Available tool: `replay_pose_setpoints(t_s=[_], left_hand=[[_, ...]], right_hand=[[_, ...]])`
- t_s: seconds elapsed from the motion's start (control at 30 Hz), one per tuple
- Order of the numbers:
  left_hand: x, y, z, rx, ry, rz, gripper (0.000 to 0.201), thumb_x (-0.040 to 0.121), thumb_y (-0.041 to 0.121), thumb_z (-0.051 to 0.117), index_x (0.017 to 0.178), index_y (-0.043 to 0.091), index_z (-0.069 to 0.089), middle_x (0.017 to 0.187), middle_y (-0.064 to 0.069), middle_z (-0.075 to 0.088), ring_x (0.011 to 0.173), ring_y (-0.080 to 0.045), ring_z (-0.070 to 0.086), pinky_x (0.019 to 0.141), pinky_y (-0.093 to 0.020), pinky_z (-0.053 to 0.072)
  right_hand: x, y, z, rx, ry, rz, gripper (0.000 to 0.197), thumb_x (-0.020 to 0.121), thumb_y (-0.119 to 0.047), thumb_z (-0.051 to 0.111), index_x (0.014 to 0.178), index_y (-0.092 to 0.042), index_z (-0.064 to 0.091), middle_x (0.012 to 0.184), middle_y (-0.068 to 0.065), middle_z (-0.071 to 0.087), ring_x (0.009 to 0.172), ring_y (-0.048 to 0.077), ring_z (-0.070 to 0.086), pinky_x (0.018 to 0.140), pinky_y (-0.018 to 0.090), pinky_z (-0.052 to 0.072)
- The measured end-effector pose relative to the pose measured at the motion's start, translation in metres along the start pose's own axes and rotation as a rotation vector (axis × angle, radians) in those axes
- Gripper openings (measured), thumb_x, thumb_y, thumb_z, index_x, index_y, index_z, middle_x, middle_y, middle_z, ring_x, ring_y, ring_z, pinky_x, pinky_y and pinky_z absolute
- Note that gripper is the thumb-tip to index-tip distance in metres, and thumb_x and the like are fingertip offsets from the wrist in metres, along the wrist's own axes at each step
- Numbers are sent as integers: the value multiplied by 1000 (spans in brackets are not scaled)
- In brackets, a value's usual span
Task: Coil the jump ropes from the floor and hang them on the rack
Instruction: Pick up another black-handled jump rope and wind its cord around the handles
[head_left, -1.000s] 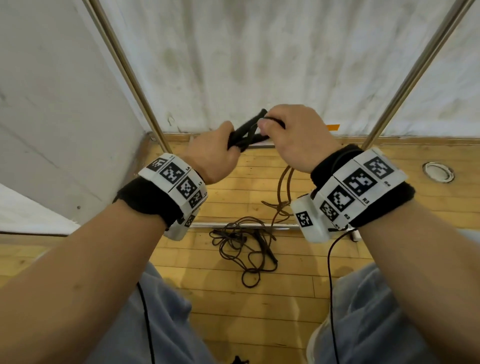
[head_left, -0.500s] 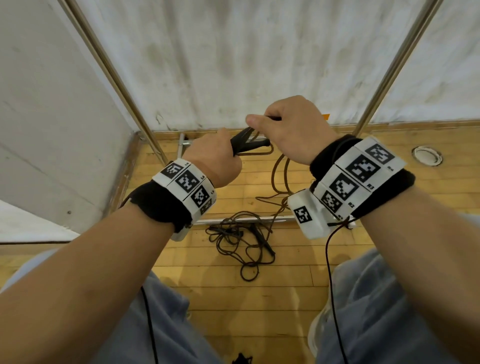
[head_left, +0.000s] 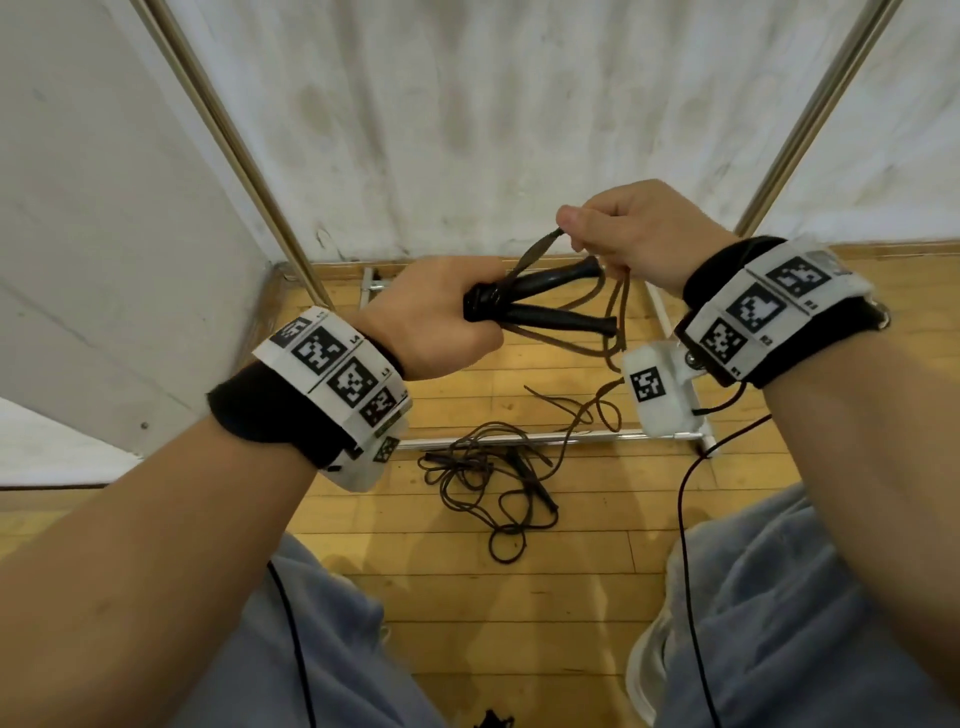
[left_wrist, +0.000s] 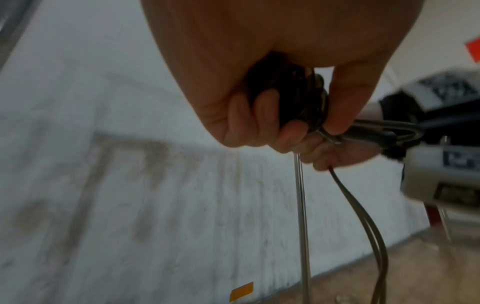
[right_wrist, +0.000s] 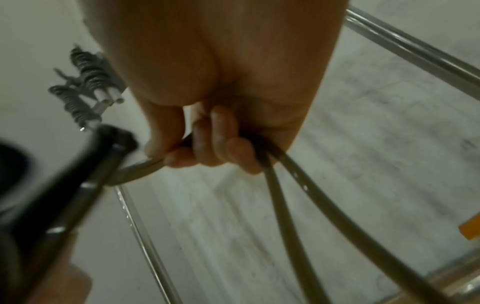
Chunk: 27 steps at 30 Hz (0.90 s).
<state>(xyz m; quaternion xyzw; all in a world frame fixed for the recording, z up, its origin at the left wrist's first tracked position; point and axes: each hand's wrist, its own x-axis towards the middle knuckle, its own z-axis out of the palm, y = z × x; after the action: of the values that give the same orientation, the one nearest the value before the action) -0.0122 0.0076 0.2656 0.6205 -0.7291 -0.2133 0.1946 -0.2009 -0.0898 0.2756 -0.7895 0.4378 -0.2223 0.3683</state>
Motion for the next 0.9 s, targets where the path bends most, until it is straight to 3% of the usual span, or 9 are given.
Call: replay_pose_setpoints(t_s=[0.1, 0.2, 0.23, 0.4, 0.53, 0.6, 0.7, 0.8, 0.9], left_hand=[[-6, 7, -6, -119, 76, -5, 19, 70, 23, 62, 82, 10, 54, 67, 4, 46, 62, -12, 44, 57, -31, 34], [-7, 13, -11, -240, 149, -20, 35, 67, 27, 64, 90, 2, 56, 70, 3, 45, 65, -18, 43, 61, -33, 34], [-6, 15, -13, -283, 183, -31, 39, 64, 29, 63, 90, 1, 55, 70, 3, 44, 65, -18, 42, 61, -34, 34], [1, 14, -18, -418, 310, -123, 35, 73, 35, 65, 90, 10, 48, 76, -2, 50, 69, -18, 48, 63, -38, 40], [9, 6, -21, -450, 364, -194, 36, 82, 32, 66, 99, 15, 39, 86, -7, 58, 73, -19, 53, 69, -42, 46], [11, 4, -22, -493, 376, -191, 33, 86, 29, 63, 104, 18, 38, 80, -3, 59, 65, -14, 54, 63, -35, 43], [15, 6, -22, -483, 462, -185, 23, 90, 29, 58, 103, 21, 41, 75, 4, 59, 55, -3, 52, 58, -24, 39], [20, 6, -22, -396, 570, -192, 21, 91, 32, 55, 101, 20, 43, 84, 3, 61, 68, -6, 54, 61, -18, 40], [24, 7, -24, -339, 605, -178, 22, 90, 34, 56, 100, 19, 44, 89, 1, 63, 72, -6, 55, 56, -8, 38]], right_hand=[[-2, -4, 6, 84, -51, -11, 44, 94, -39, 52, 52, -26, 51, 46, -11, 43, 43, 3, 40, 54, 14, 36], [-5, -10, 23, 343, -95, -24, 29, 97, -7, 45, 70, -15, 53, 44, -14, 54, 41, -6, 48, 46, 7, 37], [-6, -12, 31, 393, -106, -8, 25, 98, -7, 43, 75, -12, 53, 45, -12, 52, 38, -4, 46, 42, 8, 34], [-10, -16, 59, 250, -55, 10, 44, 99, -41, 38, 65, -16, 52, 54, -3, 42, 44, 9, 33, 45, 20, 28], [-11, -27, 69, 177, -1, 7, 54, 100, -43, 31, 55, -17, 44, 49, -4, 40, 44, 11, 34, 51, 24, 32], [-12, -32, 74, 229, 27, 44, 51, 101, -39, 30, 58, -15, 44, 55, 1, 41, 52, 17, 36, 57, 28, 33], [-14, -36, 84, 261, 194, 10, 43, 102, -31, 30, 67, -15, 50, 60, -5, 44, 53, 10, 39, 57, 25, 33], [-15, -37, 90, 197, 291, -95, 25, 98, -26, 42, 81, -16, 58, 62, -12, 46, 52, 1, 42, 50, 13, 31], [-9, -29, 84, 137, 277, -100, 29, 96, -25, 49, 71, -14, 59, 57, -10, 46, 48, 3, 41, 48, 15, 29]])
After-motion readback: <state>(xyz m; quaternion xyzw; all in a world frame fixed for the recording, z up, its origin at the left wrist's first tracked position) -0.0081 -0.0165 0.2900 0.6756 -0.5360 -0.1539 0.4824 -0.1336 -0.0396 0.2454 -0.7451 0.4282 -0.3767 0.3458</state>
